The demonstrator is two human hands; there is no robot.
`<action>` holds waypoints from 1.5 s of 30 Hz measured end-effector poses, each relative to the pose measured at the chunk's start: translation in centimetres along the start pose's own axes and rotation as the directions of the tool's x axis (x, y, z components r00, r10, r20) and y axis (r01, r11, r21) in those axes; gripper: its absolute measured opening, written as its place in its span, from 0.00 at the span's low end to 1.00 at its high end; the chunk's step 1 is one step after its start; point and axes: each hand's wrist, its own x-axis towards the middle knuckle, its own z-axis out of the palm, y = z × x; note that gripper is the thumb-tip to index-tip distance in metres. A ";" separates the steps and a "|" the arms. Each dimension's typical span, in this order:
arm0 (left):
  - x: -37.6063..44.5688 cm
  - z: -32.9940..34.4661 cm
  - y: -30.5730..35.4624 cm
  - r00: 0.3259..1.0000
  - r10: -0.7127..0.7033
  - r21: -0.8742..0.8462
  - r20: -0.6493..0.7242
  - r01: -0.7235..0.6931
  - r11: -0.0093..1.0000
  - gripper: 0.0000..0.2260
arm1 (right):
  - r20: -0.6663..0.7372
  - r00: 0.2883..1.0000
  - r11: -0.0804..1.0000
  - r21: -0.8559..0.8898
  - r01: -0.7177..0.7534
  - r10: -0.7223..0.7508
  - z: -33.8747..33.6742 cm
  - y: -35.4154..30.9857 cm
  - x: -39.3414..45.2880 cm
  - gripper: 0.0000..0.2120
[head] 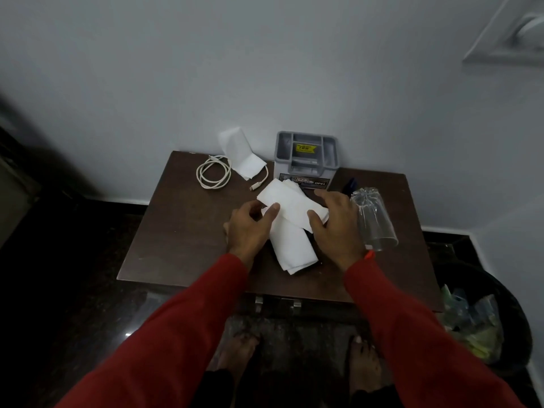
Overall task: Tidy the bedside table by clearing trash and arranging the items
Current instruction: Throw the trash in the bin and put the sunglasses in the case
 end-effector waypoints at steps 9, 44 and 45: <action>-0.4 0.5 0.4 0.992 0.089 -0.116 -0.093 -0.100 0.988 0.11 | 0.048 0.999 0.999 0.042 -0.012 0.010 -0.3 -0.4 -1.7 0.20; -2.5 -4.8 2.5 0.991 0.046 -0.107 0.124 -0.033 0.994 0.18 | -0.093 0.958 0.926 -0.298 0.233 -0.271 0.2 -5.1 -1.6 0.07; -2.6 -4.6 2.6 0.984 -0.002 -0.167 0.179 0.032 0.985 0.20 | -0.079 0.950 0.925 -0.266 0.271 -0.301 0.3 -5.8 -1.9 0.07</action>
